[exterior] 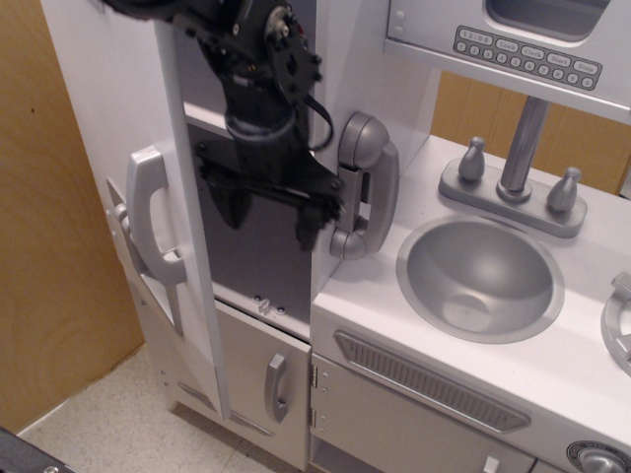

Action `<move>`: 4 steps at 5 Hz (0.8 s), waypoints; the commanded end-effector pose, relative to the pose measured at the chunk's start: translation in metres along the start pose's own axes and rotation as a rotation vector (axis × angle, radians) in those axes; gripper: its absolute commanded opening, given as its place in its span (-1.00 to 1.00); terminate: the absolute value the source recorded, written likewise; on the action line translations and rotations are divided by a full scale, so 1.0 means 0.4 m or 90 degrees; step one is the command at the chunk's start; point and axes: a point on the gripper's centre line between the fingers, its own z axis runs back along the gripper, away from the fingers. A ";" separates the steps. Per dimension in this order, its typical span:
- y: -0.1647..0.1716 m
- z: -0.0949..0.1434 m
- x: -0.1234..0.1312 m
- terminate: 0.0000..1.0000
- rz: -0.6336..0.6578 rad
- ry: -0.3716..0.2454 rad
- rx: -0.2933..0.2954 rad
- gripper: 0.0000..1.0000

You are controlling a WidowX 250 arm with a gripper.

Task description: Open fridge

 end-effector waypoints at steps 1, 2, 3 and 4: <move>0.084 0.037 -0.051 -1.00 -0.020 0.014 0.018 1.00; 0.120 0.051 -0.107 -1.00 -0.042 0.029 0.008 1.00; 0.171 0.070 -0.146 -1.00 -0.058 0.032 0.000 1.00; 0.240 0.083 -0.177 -1.00 -0.067 0.023 -0.001 1.00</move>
